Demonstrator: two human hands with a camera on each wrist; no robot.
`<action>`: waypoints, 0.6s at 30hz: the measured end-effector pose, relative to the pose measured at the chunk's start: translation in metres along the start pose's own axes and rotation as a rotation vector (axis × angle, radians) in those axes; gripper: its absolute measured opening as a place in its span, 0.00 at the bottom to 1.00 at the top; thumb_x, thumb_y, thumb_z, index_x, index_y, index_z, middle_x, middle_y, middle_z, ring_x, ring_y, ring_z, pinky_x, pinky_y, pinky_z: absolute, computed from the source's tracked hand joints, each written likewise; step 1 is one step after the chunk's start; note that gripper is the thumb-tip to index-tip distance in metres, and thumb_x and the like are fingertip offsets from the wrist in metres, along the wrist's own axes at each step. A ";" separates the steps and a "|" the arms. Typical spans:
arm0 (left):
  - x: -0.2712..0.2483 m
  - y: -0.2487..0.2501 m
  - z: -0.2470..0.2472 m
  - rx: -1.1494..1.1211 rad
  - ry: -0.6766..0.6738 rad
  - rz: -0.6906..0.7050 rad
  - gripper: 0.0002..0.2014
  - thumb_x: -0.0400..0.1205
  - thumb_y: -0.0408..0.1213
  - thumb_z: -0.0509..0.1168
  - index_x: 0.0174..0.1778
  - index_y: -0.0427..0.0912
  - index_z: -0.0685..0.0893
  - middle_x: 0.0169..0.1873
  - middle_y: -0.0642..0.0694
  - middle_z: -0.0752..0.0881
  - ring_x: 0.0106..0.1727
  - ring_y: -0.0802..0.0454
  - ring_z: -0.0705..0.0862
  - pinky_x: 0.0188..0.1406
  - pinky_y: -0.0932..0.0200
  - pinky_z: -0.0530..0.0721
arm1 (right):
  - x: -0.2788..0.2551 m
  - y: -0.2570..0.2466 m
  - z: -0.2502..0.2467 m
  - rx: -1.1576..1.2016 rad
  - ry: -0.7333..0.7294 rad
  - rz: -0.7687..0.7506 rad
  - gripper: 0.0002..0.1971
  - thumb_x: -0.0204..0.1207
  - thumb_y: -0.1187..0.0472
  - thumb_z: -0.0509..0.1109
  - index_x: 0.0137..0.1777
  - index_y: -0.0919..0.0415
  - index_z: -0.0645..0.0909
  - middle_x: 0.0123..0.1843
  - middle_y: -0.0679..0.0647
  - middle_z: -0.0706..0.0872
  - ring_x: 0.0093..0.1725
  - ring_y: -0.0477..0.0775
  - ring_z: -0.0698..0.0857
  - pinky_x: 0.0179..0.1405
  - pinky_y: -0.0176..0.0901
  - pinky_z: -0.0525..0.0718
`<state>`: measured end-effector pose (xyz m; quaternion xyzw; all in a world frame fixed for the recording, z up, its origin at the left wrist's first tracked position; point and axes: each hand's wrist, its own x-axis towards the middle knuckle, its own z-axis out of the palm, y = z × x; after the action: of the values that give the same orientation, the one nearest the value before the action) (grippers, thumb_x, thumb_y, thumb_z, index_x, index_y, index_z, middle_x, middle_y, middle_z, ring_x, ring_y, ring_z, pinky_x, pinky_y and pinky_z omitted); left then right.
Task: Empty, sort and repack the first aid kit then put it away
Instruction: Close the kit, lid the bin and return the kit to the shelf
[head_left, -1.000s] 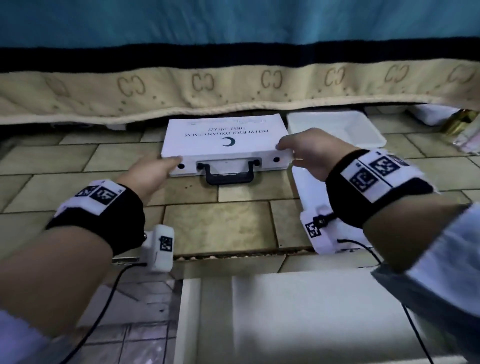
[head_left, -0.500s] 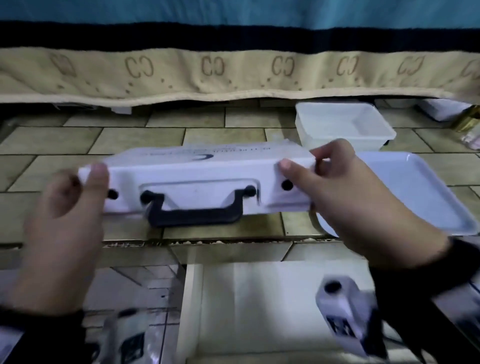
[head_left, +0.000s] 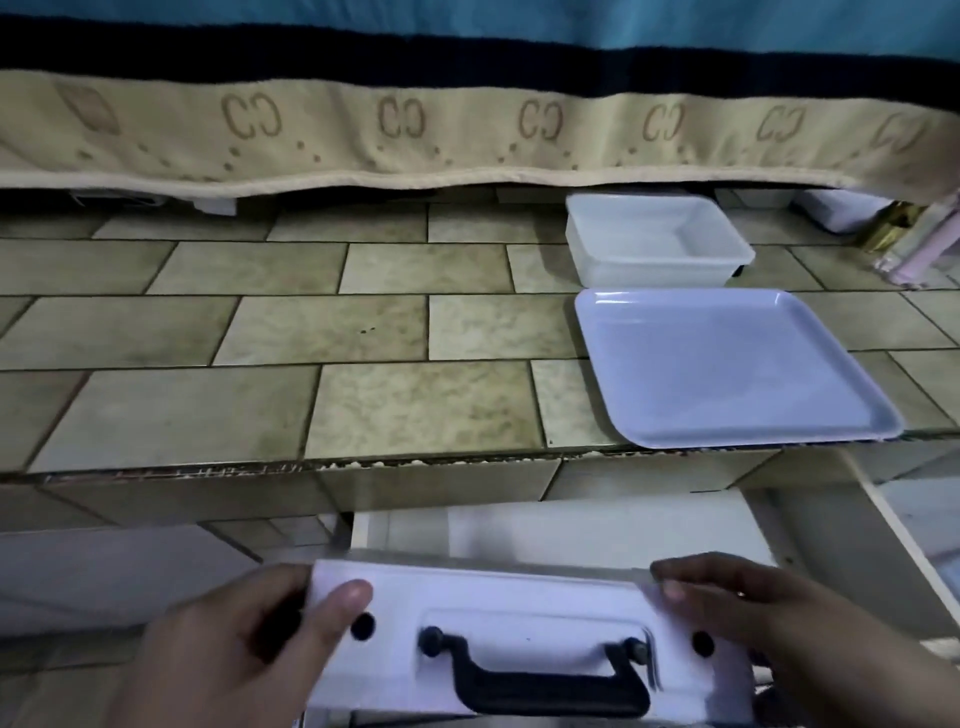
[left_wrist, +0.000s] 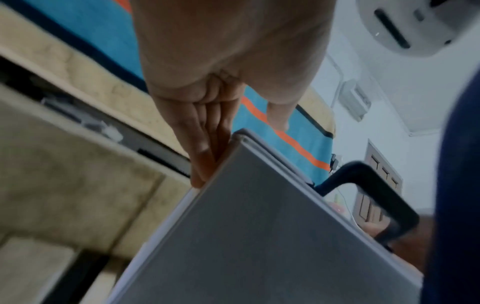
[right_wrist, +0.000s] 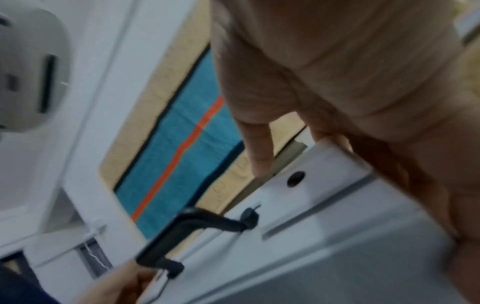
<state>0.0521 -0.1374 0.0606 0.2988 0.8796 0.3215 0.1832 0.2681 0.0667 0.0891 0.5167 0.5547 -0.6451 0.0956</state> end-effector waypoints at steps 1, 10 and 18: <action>0.004 0.002 0.004 -0.047 -0.107 -0.030 0.11 0.62 0.69 0.70 0.32 0.70 0.85 0.24 0.66 0.85 0.36 0.76 0.82 0.32 0.75 0.79 | 0.012 0.006 -0.002 0.031 0.016 0.044 0.26 0.49 0.44 0.87 0.46 0.53 0.89 0.47 0.64 0.89 0.46 0.62 0.88 0.39 0.47 0.82; 0.057 -0.011 0.081 0.046 -0.481 -0.051 0.13 0.73 0.61 0.67 0.33 0.58 0.78 0.30 0.65 0.82 0.38 0.72 0.80 0.34 0.77 0.72 | 0.119 0.033 -0.016 0.142 0.166 0.173 0.06 0.74 0.68 0.68 0.51 0.64 0.79 0.38 0.60 0.78 0.37 0.59 0.77 0.35 0.43 0.74; 0.070 -0.048 0.129 0.036 -0.716 -0.360 0.33 0.55 0.60 0.69 0.51 0.43 0.89 0.54 0.47 0.90 0.56 0.52 0.86 0.64 0.55 0.81 | 0.190 0.040 -0.011 -0.534 0.131 0.059 0.14 0.77 0.73 0.60 0.48 0.52 0.76 0.40 0.45 0.72 0.32 0.40 0.71 0.23 0.26 0.72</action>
<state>0.0458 -0.0630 -0.0748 0.2361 0.8041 0.1443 0.5262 0.2172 0.1467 -0.0806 0.5300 0.6948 -0.4379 0.2112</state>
